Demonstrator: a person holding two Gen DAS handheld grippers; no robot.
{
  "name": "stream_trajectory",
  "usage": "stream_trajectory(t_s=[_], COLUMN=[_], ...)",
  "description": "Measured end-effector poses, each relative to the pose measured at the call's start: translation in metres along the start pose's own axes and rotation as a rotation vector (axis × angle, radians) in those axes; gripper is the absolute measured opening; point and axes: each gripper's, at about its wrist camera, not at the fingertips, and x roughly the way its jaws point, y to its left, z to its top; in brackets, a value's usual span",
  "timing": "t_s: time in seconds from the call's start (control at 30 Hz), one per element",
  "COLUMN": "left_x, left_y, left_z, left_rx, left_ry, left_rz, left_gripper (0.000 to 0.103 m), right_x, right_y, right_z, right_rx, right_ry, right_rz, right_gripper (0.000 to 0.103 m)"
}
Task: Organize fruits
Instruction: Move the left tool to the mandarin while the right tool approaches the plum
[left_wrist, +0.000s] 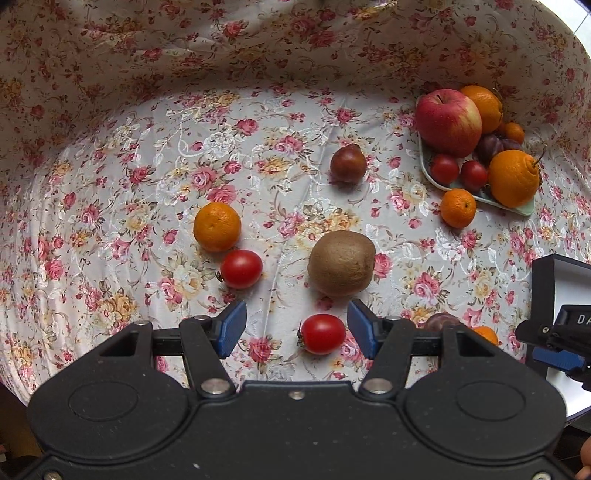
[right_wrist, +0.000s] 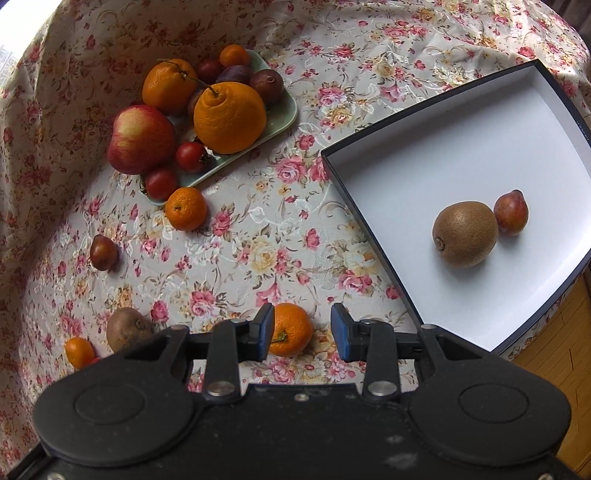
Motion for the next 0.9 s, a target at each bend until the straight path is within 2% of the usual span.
stream_trajectory(t_s=[0.43, 0.7, 0.9], left_x=[-0.007, 0.002, 0.008], left_y=[0.063, 0.076, 0.078], left_z=[0.013, 0.017, 0.024], left_rx=[-0.145, -0.166, -0.189], left_ry=[-0.018, -0.030, -0.049], left_rz=[-0.004, 0.024, -0.010], left_gripper=[0.064, 0.064, 0.064], right_x=[0.011, 0.017, 0.014], right_y=[0.052, 0.068, 0.073], right_z=[-0.018, -0.022, -0.026], right_rx=[-0.136, -0.174, -0.193], right_ry=[-0.001, 0.005, -0.013], right_rz=[0.035, 0.040, 0.060], right_gripper=[0.037, 0.037, 0.037])
